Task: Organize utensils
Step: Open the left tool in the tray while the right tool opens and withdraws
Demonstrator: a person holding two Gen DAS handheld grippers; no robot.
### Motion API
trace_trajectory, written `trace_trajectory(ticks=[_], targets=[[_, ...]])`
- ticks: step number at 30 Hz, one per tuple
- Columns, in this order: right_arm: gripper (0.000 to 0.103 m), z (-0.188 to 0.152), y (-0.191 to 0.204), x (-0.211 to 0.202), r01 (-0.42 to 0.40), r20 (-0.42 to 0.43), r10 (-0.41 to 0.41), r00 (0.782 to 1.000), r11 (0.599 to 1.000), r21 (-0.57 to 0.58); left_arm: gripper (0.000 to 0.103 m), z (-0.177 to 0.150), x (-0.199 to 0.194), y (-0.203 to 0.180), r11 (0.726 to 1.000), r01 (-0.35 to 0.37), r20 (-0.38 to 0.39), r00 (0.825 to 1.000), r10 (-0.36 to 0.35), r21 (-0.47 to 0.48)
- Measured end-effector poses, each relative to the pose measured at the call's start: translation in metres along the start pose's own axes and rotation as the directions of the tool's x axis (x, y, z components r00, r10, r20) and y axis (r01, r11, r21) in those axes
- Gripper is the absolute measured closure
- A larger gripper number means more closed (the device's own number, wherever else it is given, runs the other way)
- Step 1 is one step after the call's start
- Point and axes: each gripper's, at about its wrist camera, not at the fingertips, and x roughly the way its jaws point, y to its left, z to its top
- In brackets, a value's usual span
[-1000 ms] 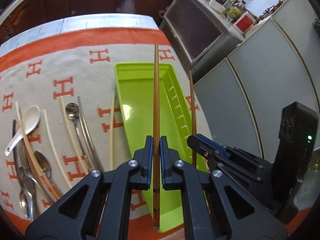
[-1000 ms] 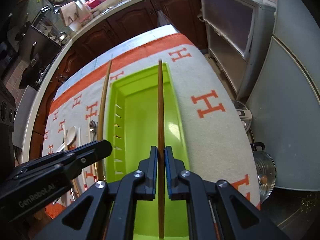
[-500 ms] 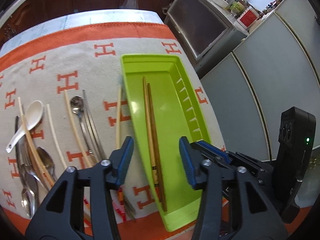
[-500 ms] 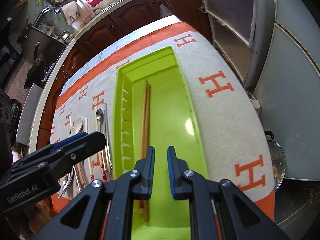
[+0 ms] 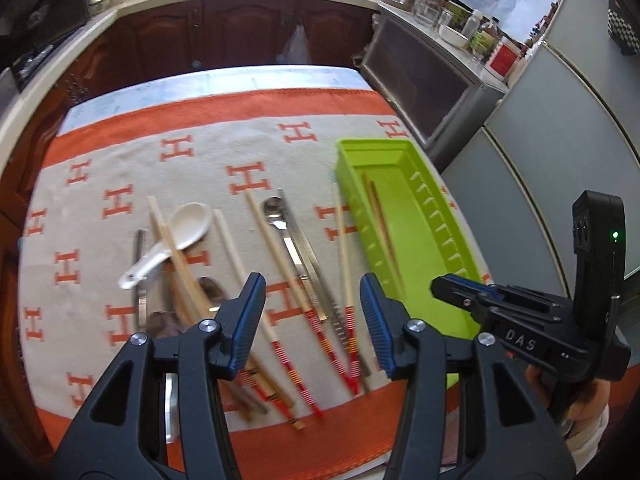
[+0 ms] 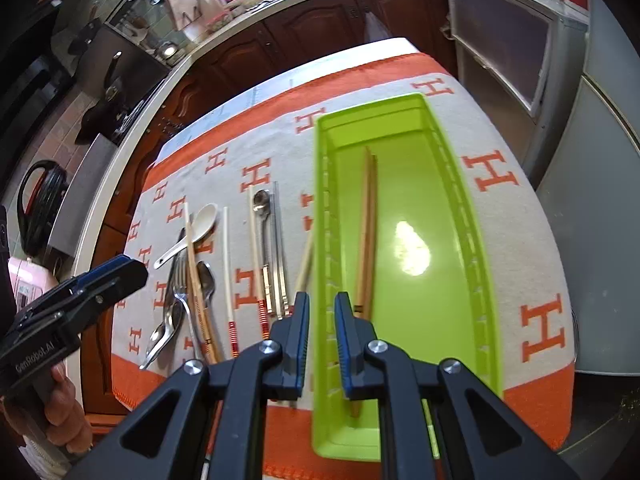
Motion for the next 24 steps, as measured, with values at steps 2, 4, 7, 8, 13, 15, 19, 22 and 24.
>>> trace_trajectory(ticks=[2,4,7,8,13,15,19,22,24], targets=[[0.09,-0.001,0.011,0.001,-0.011,-0.005,0.011,1.0,1.0,-0.023,0.057,-0.004,-0.013,0.015,1.0,-0.022,0.01,1.0,0.022,-0.012],[0.09,-0.002,0.022,0.003,-0.02,-0.011,0.02,1.0,0.999,-0.049,0.057,-0.008,-0.025,0.032,0.998,-0.04,0.017,0.999,0.04,-0.04],[0.09,-0.002,0.04,0.007,-0.039,-0.024,0.037,0.999,0.995,-0.09,0.057,-0.014,-0.04,0.057,0.994,-0.075,0.037,0.996,0.079,-0.085],[0.09,-0.002,0.047,0.009,-0.048,-0.029,0.045,0.999,0.993,-0.104,0.057,-0.016,-0.044,0.063,0.992,-0.087,0.041,0.995,0.091,-0.095],[0.09,-0.003,0.075,0.019,-0.088,-0.056,0.08,0.995,0.983,-0.161,0.055,-0.027,-0.052,0.098,0.98,-0.109,0.043,0.992,0.118,-0.165],[0.09,-0.003,0.084,0.025,-0.105,-0.07,0.094,0.993,0.978,-0.177,0.055,-0.033,-0.052,0.108,0.976,-0.123,0.042,0.99,0.132,-0.181],[0.09,-0.003,0.101,0.04,-0.128,-0.102,0.109,0.989,0.969,-0.21,0.055,-0.043,-0.048,0.118,0.972,-0.159,0.039,0.985,0.168,-0.172],[0.09,-0.002,0.11,0.054,-0.138,-0.125,0.112,0.986,0.965,-0.223,0.055,-0.051,-0.038,0.127,0.968,-0.165,0.016,0.985,0.171,-0.187],[0.087,-0.002,0.115,0.063,-0.146,-0.137,0.117,0.984,0.962,-0.23,0.055,-0.055,-0.03,0.134,0.965,-0.165,-0.007,0.986,0.167,-0.204]])
